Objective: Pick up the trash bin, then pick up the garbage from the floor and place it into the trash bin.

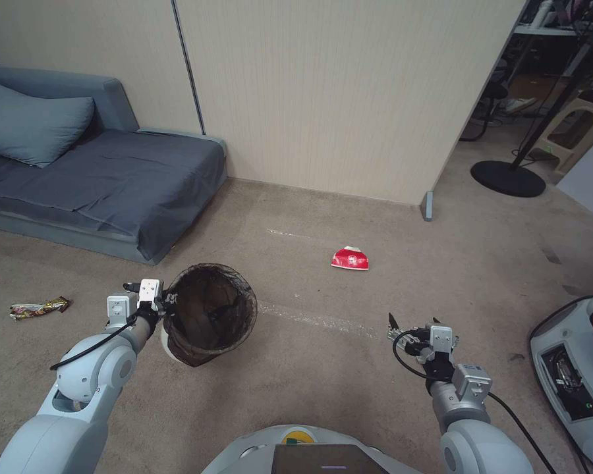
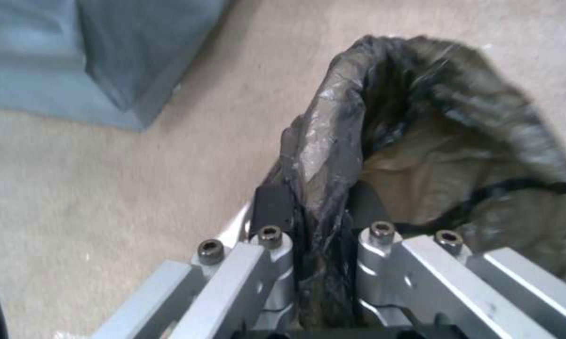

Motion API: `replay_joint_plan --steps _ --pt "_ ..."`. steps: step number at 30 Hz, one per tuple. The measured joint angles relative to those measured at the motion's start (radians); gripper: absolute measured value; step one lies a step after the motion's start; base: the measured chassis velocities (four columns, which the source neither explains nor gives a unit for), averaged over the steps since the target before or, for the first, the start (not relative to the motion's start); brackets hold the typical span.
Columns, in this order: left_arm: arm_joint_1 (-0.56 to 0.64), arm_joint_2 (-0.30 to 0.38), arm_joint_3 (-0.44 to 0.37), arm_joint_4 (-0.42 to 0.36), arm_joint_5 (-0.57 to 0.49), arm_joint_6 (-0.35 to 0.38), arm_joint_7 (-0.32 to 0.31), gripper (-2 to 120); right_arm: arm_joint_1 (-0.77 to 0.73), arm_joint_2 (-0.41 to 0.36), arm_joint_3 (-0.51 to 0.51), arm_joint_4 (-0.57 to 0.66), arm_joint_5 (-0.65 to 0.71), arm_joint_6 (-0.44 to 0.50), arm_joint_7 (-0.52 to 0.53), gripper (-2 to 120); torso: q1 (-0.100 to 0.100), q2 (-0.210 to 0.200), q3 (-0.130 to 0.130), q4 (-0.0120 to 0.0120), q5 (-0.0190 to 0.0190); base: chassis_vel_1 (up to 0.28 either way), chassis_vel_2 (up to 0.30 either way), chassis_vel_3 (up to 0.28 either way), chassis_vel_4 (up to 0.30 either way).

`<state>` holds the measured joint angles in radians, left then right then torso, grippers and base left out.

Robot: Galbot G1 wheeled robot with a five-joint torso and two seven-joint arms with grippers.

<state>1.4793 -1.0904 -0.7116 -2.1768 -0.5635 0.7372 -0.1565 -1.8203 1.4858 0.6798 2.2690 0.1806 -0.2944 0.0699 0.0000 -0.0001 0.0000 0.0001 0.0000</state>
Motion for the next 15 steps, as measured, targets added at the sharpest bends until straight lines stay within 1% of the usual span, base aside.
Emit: replay_joint_plan --steps 1,2,3,5,6,9,10,12,13,15 --pt "0.002 0.000 -0.001 -0.010 0.002 0.000 -0.001 7 0.000 0.000 0.000 0.000 0.000 0.000 0.000 100 0.000 0.000 0.000 0.0000 -0.0001 0.000 0.000 0.000 0.000" --pt "0.008 0.000 -0.006 -0.054 0.007 0.000 -0.006 7 0.000 0.001 0.000 -0.001 0.000 0.000 0.000 100 0.000 0.000 0.000 0.0000 0.0001 0.000 0.000 0.000 0.000" --pt "0.008 0.000 -0.006 -0.054 0.007 0.000 -0.006 7 0.000 0.001 0.000 -0.001 0.000 0.000 0.000 100 0.000 0.000 0.000 0.0000 0.0001 0.000 0.000 0.000 0.000" --pt "0.015 0.001 -0.011 -0.114 0.019 0.000 -0.011 7 0.000 0.000 0.002 -0.001 0.000 0.000 0.000 100 0.000 0.000 0.000 -0.0001 0.0001 0.000 0.000 0.000 0.000" --pt "0.015 0.001 -0.011 -0.114 0.019 0.000 -0.011 7 0.000 0.000 0.002 -0.001 0.000 0.000 0.000 100 0.000 0.000 0.000 -0.0001 0.0001 0.000 0.000 0.000 0.000" --pt "0.019 0.005 -0.016 -0.175 0.021 0.000 -0.016 7 0.001 0.001 0.003 -0.002 -0.001 0.000 0.000 100 0.000 0.000 0.000 -0.0002 0.0001 0.000 0.000 0.000 0.000" --pt "0.019 0.005 -0.016 -0.175 0.021 0.000 -0.016 7 0.001 0.001 0.003 -0.002 -0.001 0.000 0.000 100 0.000 0.000 0.000 -0.0002 0.0001 0.000 0.000 0.000 0.000" --pt "0.024 0.008 -0.019 -0.215 0.029 0.000 -0.017 7 0.001 0.002 0.003 -0.002 -0.002 0.000 0.001 100 0.000 0.000 0.000 -0.0002 0.0000 0.000 0.000 0.000 0.000" --pt "0.024 0.008 -0.019 -0.215 0.029 0.000 -0.017 7 0.001 0.002 0.003 -0.002 -0.002 0.000 0.001 100 0.000 0.000 0.000 -0.0002 0.0000 0.000 0.000 0.000 0.000" --pt "0.030 0.012 -0.022 -0.246 0.040 0.000 -0.013 7 0.001 0.002 0.003 -0.002 -0.003 -0.001 0.001 100 0.000 0.000 0.000 -0.0001 0.0001 0.000 0.000 0.000 0.000"
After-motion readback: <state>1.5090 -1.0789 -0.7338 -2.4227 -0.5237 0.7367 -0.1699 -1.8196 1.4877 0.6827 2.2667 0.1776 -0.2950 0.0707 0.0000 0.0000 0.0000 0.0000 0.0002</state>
